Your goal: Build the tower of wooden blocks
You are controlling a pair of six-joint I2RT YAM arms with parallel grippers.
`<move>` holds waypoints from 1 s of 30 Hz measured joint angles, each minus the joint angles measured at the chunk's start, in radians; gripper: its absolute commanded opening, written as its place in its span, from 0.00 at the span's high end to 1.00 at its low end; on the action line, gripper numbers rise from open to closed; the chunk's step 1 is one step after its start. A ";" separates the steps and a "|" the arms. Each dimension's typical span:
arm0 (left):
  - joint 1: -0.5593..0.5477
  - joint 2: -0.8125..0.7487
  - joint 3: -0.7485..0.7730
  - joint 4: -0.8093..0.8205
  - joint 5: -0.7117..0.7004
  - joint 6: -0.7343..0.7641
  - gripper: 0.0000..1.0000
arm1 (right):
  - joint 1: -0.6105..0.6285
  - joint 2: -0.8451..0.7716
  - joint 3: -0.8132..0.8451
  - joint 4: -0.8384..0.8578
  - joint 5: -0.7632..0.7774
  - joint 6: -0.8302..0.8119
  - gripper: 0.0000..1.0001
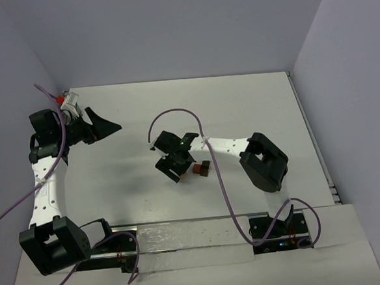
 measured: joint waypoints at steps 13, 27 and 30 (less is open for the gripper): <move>0.000 -0.003 -0.012 0.002 0.000 -0.001 0.01 | -0.006 0.000 -0.026 0.049 -0.021 -0.052 0.53; 0.000 -0.003 -0.013 0.010 0.000 -0.004 0.01 | -0.013 -0.021 -0.019 0.022 -0.033 0.053 1.00; 0.000 -0.003 -0.013 0.010 -0.001 -0.005 0.01 | -0.016 -0.052 -0.004 0.010 -0.015 0.128 1.00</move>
